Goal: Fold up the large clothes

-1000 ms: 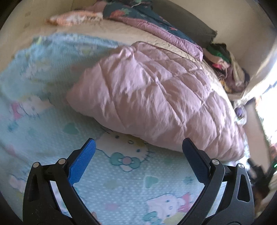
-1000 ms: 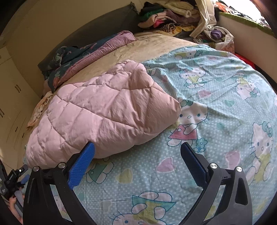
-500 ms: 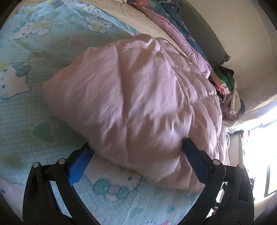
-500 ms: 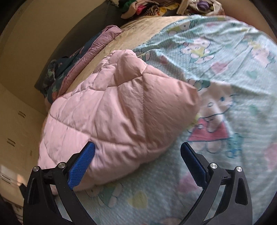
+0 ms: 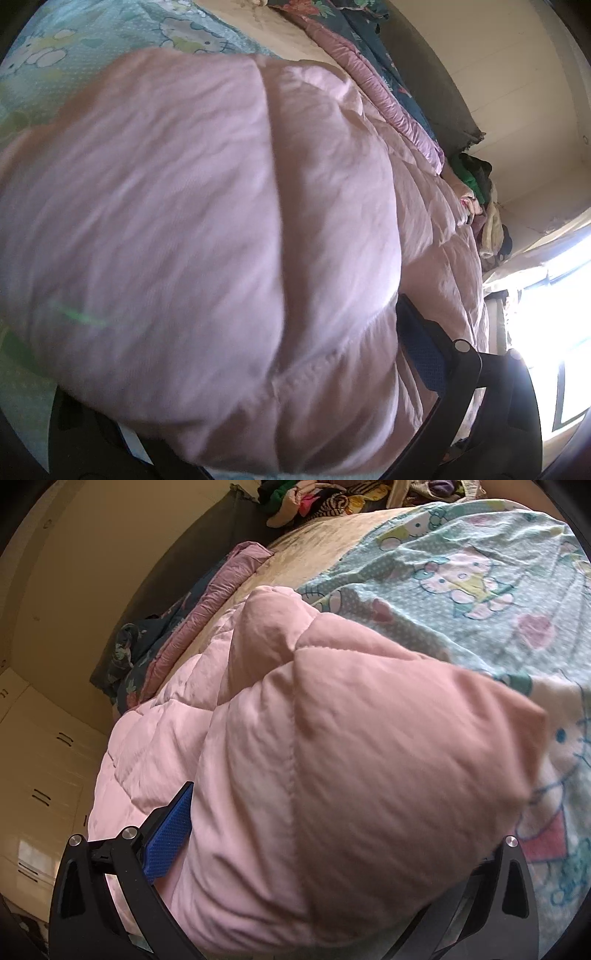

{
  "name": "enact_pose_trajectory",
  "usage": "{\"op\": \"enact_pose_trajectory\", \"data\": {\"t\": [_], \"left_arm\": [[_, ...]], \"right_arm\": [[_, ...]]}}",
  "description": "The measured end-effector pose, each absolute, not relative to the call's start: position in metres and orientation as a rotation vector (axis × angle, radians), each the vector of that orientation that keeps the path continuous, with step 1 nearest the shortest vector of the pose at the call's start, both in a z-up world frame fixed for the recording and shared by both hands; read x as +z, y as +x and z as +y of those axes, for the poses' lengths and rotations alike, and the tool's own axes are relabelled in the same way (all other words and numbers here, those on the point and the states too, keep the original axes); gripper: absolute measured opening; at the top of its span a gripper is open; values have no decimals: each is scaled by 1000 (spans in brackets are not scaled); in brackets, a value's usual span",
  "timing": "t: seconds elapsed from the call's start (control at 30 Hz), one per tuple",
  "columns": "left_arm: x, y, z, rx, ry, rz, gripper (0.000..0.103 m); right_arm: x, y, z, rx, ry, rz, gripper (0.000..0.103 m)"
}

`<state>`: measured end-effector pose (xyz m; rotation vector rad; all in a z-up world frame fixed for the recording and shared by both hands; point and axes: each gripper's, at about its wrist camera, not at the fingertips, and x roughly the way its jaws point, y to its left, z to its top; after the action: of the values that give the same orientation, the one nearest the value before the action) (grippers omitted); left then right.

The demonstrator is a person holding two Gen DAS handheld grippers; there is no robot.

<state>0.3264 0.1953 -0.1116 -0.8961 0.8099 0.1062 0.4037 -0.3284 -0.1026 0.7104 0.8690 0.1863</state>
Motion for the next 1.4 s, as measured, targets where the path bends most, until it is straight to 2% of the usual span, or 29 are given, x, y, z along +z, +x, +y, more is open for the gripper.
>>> {"op": "enact_pose_trajectory", "data": {"t": [0.1,0.17,0.2,0.33,0.43,0.53,0.63,0.83,1.4], "left_arm": [[-110,328,195,111,-895,799,95],[-108,327,195,112,-890,791,94],[-107,327,194,112,-882,786,92],[-98,328,192,107,-828,767,80],[-88,328,187,105,-753,760,62],[-75,328,183,101,-680,758,52],[-66,328,180,104,-622,760,47],[-52,334,171,111,-567,761,41],[-9,306,161,90,-473,728,37]], "right_arm": [[-103,403,-326,198,700,853,98],[-102,404,-323,214,683,843,92],[-102,403,-323,227,679,839,86],[-96,403,-319,262,632,820,71],[-89,402,-312,270,578,805,61],[-79,402,-304,273,510,795,53],[-70,401,-298,271,445,786,47],[-52,399,-283,274,335,770,40],[6,363,-263,317,144,681,33]]}}
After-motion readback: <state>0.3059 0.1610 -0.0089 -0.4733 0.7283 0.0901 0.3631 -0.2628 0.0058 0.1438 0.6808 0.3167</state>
